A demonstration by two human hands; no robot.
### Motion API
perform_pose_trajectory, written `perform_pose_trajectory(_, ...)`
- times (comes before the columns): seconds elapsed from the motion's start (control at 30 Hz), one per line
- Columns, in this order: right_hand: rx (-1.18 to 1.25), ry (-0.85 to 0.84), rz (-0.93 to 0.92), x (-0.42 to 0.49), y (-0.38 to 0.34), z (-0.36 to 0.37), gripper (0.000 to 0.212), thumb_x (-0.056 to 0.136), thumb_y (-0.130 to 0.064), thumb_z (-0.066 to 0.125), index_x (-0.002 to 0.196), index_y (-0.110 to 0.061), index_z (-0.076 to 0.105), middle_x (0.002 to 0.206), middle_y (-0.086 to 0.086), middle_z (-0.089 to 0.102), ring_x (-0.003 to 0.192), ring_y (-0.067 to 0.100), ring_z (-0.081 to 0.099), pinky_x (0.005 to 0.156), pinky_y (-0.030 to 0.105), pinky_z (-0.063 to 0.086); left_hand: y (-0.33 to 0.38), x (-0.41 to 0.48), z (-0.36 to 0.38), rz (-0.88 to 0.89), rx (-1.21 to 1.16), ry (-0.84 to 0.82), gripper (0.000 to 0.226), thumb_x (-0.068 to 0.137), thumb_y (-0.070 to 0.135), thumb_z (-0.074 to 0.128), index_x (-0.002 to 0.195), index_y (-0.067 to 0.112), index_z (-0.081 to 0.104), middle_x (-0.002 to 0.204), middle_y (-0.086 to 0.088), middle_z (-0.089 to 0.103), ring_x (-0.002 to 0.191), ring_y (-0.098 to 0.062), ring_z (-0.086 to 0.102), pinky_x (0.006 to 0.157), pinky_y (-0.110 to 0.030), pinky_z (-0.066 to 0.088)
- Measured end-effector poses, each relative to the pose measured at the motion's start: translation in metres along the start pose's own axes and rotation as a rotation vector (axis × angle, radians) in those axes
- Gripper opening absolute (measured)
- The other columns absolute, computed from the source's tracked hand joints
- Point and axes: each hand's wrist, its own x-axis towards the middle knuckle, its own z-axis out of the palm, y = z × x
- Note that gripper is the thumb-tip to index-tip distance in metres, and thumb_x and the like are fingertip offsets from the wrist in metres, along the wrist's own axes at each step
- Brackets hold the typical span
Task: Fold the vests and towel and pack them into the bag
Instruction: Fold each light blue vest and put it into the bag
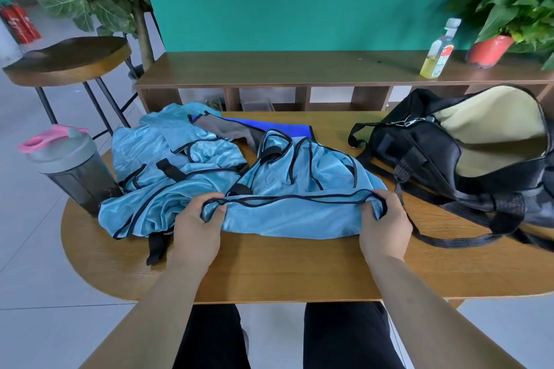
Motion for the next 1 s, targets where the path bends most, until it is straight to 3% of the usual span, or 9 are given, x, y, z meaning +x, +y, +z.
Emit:
perform_pose_trajectory(0.1, 0.002, 0.040, 0.029, 0.002, 0.004, 0.001, 0.021, 0.108, -0.027, 0.053, 0.126, -0.023, 0.062, 0.108, 0.000, 0.069, 0.100, 0.023, 0.064, 0.084, 0.037, 0.054, -0.002, 0.001, 0.001, 0.015, 0.024, 0.038, 0.012, 0.102, 0.034, 0.067, 0.113, 0.034, 0.071, 0.103, 0.016, 0.070, 0.090, 0.000, 0.064, 0.077, -0.020, 0.050)
perform_pose_trajectory(0.23, 0.017, 0.073, 0.065, 0.003, 0.007, 0.001, 0.024, 0.111, -0.030, 0.043, 0.129, -0.024, 0.058, 0.106, 0.004, 0.069, 0.095, 0.027, 0.065, 0.081, 0.045, 0.058, -0.007, 0.002, 0.001, 0.011, 0.034, 0.081, 0.028, 0.108, 0.042, 0.054, 0.118, 0.021, 0.069, 0.089, 0.011, 0.063, 0.087, -0.013, 0.060, 0.081, -0.031, 0.049)
perform_pose_trajectory(0.37, 0.041, 0.114, 0.040, 0.002, 0.005, 0.001, 0.023, 0.111, -0.022, 0.045, 0.128, -0.017, 0.060, 0.117, 0.002, 0.062, 0.103, 0.021, 0.058, 0.090, 0.044, 0.053, -0.012, 0.005, 0.002, 0.027, 0.063, 0.079, 0.029, 0.108, 0.044, 0.051, 0.123, 0.023, 0.064, 0.103, 0.001, 0.067, 0.100, -0.021, 0.063, 0.093, -0.040, 0.052)
perform_pose_trajectory(0.43, 0.024, 0.133, 0.018, 0.002, 0.006, 0.001, 0.024, 0.109, -0.020, 0.048, 0.128, -0.015, 0.062, 0.118, 0.001, 0.058, 0.107, 0.023, 0.057, 0.093, 0.045, 0.052, -0.011, 0.005, 0.001, 0.028, 0.056, 0.082, 0.025, 0.108, 0.040, 0.054, 0.122, 0.023, 0.065, 0.105, 0.004, 0.067, 0.103, -0.019, 0.062, 0.095, -0.040, 0.051)
perform_pose_trajectory(0.53, 0.039, 0.136, 0.033, 0.001, 0.004, 0.000, 0.026, 0.108, -0.017, 0.050, 0.131, -0.021, 0.062, 0.123, -0.002, 0.062, 0.110, 0.018, 0.058, 0.092, 0.037, 0.051, -0.010, 0.004, 0.000, 0.032, 0.045, 0.080, 0.023, 0.107, 0.038, 0.057, 0.122, 0.024, 0.067, 0.105, 0.007, 0.068, 0.102, -0.017, 0.063, 0.098, -0.042, 0.053)
perform_pose_trajectory(0.67, 0.106, 0.110, 0.083, -0.002, 0.000, -0.003, 0.027, 0.109, -0.019, 0.048, 0.129, -0.032, 0.060, 0.112, -0.005, 0.069, 0.097, 0.019, 0.066, 0.079, 0.036, 0.056, -0.009, 0.004, 0.001, 0.039, 0.029, 0.077, 0.018, 0.107, 0.034, 0.059, 0.119, 0.025, 0.069, 0.104, 0.011, 0.069, 0.100, -0.010, 0.064, 0.098, -0.041, 0.054)
perform_pose_trajectory(0.87, 0.107, 0.085, 0.083, -0.003, -0.004, -0.005, 0.026, 0.112, -0.030, 0.045, 0.131, -0.021, 0.060, 0.101, -0.009, 0.063, 0.087, 0.003, 0.059, 0.067, 0.018, 0.042, -0.011, 0.004, 0.001, 0.032, 0.018, 0.065, 0.018, 0.106, 0.032, 0.060, 0.120, 0.026, 0.069, 0.107, 0.012, 0.070, 0.104, -0.011, 0.065, 0.101, -0.043, 0.055)
perform_pose_trajectory(1.0, 0.101, 0.080, 0.077, -0.004, -0.003, -0.007, 0.028, 0.111, -0.036, 0.048, 0.127, -0.017, 0.060, 0.095, -0.008, 0.062, 0.089, 0.015, 0.060, 0.065, 0.019, 0.040, -0.010, 0.003, 0.001, 0.015, 0.022, 0.058, 0.017, 0.105, 0.029, 0.062, 0.121, 0.029, 0.069, 0.112, 0.015, 0.070, 0.109, -0.008, 0.064, 0.103, -0.041, 0.054)
